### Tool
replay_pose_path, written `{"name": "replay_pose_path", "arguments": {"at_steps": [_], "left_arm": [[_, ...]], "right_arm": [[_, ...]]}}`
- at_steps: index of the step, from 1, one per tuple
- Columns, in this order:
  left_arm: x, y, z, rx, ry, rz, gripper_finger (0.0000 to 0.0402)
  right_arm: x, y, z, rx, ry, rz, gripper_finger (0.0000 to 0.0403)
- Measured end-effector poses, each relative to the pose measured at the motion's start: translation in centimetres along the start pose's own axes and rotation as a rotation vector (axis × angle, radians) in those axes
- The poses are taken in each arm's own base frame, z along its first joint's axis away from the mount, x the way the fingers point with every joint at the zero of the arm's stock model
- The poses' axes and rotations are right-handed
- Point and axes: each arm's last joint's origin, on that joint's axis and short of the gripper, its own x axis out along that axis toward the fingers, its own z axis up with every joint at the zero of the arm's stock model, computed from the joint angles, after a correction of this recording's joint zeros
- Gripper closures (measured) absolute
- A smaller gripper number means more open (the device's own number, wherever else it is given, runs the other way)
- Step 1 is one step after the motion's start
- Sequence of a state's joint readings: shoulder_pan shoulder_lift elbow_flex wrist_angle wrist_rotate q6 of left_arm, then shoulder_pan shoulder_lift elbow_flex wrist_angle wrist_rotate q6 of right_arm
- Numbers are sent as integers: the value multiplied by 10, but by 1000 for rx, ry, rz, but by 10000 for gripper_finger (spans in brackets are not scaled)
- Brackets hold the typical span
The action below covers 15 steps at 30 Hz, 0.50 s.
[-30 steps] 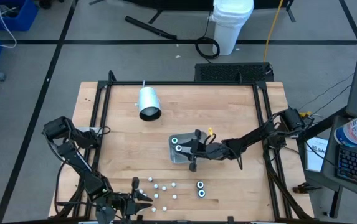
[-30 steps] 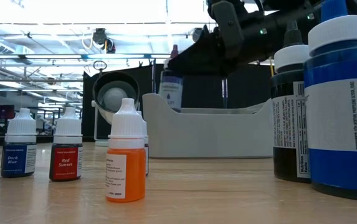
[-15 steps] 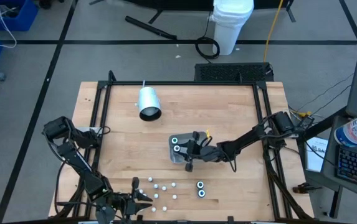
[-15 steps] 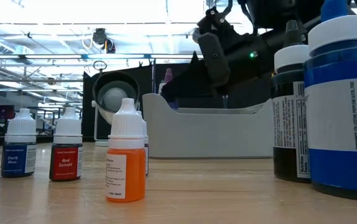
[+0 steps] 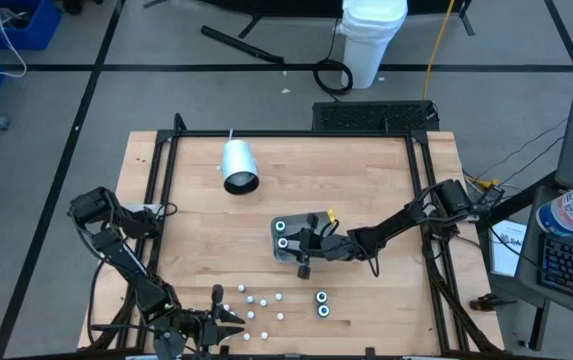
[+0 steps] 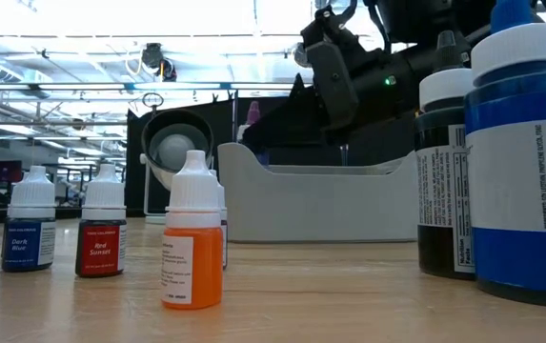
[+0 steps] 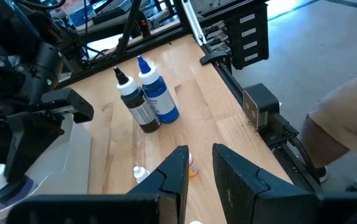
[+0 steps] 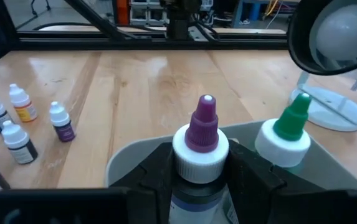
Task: Pick & Place food coloring
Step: Put the large violet food coloring bottle into the white bin
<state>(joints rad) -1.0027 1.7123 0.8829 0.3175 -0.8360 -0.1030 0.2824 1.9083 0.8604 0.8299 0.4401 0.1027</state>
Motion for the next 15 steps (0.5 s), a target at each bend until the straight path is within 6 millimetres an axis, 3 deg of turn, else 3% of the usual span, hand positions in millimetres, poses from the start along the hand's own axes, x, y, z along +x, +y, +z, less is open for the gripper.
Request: {"name": "replay_pose_path", "arguments": {"at_steps": [15], "left_arm": [[0,0,0,-6,0,2,323]], "right_arm": [[0,0,-3,-2,28,22,274]]}}
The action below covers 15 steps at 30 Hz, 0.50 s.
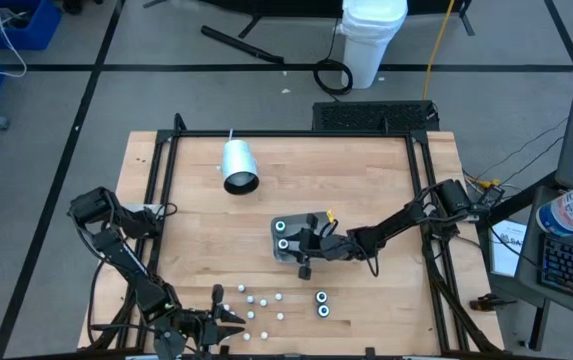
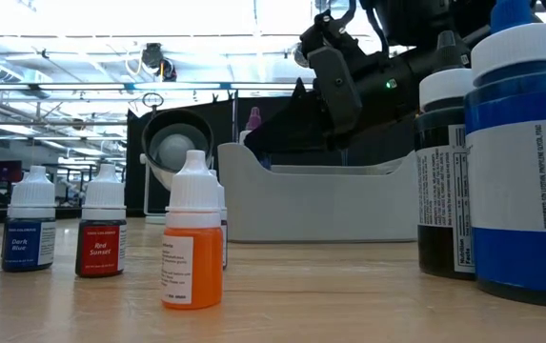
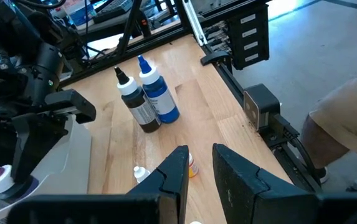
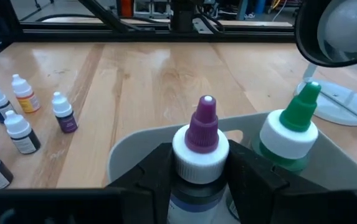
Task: Pick & Place food coloring
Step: Put the large violet food coloring bottle into the white bin
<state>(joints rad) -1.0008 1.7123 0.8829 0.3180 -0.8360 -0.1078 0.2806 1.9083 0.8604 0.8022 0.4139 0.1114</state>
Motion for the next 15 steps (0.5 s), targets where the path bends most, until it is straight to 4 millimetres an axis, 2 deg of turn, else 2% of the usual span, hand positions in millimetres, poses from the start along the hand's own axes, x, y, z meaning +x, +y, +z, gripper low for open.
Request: {"name": "replay_pose_path", "arguments": {"at_steps": [7,15], "left_arm": [[0,0,0,-7,-1,0,323],[0,0,0,-12,0,0,323]], "right_arm": [[0,1,-1,3,14,25,245],[0,1,2,35,-20,29,191]]}}
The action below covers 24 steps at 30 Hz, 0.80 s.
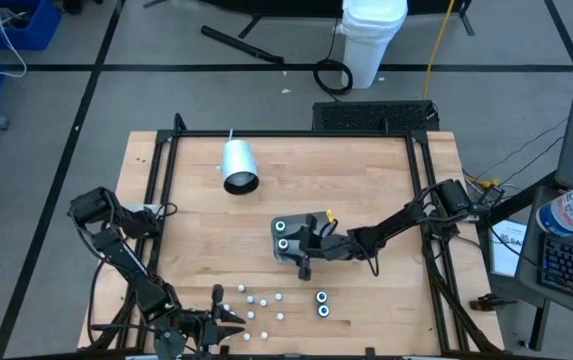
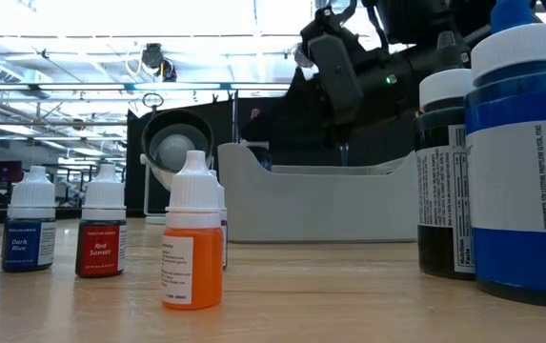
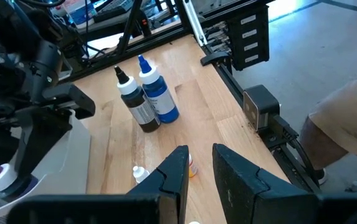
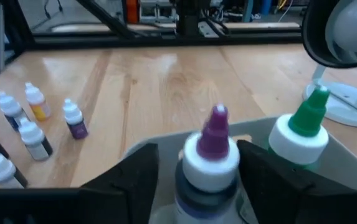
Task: Pick & Place food coloring
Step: Put the large violet food coloring bottle into the white bin, then adjust the white bin
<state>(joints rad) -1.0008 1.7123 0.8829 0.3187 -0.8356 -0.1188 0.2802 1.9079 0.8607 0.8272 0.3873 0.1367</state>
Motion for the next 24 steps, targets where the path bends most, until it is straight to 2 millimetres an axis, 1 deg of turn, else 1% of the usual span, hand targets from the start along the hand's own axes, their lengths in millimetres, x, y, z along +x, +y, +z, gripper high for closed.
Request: {"name": "replay_pose_path", "arguments": {"at_steps": [4,9,12,15,19,22,24], "left_arm": [[0,0,0,-5,0,0,323],[0,0,0,-7,0,1,323],[0,0,0,-12,2,2,323],[0,0,-1,-12,5,3,323],[1,2,-1,15,7,7,323],[5,6,-1,55,14,22,323],[9,10,-2,122,33,36,323]], "right_arm": [[-2,4,2,-12,-28,14,169],[-4,7,4,-40,-22,22,154],[-12,8,14,-95,-2,24,152],[-28,9,36,-151,-16,37,154],[-55,6,65,-247,-18,47,162],[-76,1,78,-311,32,55,176],[-90,-3,83,-336,79,59,195]]}}
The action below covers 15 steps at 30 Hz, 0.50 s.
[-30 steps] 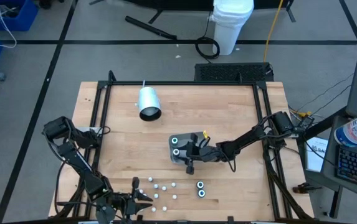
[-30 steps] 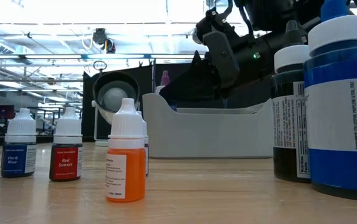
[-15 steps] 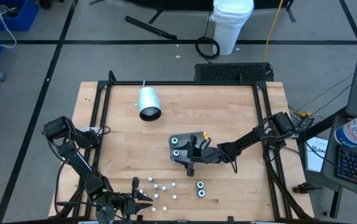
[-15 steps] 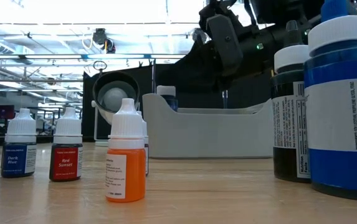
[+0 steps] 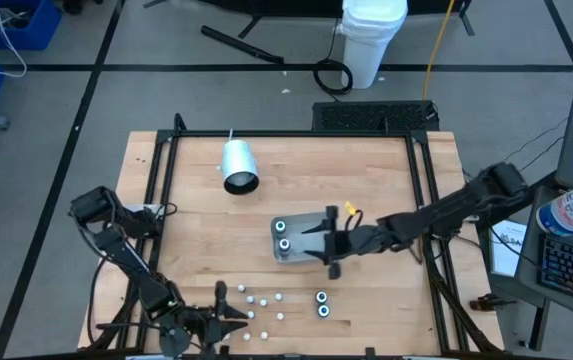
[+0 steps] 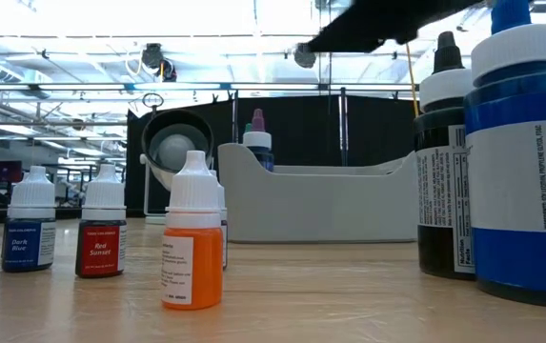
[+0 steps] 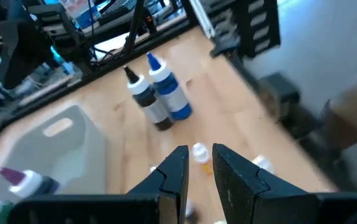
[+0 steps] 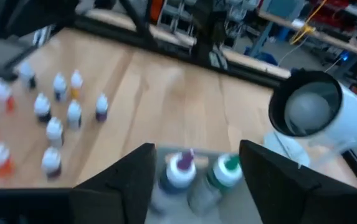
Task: Pick & Place food coloring
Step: Adjust the white bin
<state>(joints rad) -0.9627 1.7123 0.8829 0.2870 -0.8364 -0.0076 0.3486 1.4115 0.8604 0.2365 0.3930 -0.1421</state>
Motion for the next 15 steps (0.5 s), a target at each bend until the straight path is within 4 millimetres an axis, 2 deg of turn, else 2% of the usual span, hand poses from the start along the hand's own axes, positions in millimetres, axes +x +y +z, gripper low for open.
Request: {"name": "replay_pose_path", "arguments": {"at_steps": [4,9,12,15], "left_arm": [[15,17,-4,92,53,56,323],[46,56,-17,78,176,157,323],[58,77,-29,43,277,176,329],[60,83,-36,46,335,184,361]], "right_arm": [[-17,-2,-5,-11,13,9,268],[-26,-1,-13,-26,15,-25,382],[-35,-3,-18,-45,83,-136,392],[-46,-2,-19,-43,121,-189,394]]}}
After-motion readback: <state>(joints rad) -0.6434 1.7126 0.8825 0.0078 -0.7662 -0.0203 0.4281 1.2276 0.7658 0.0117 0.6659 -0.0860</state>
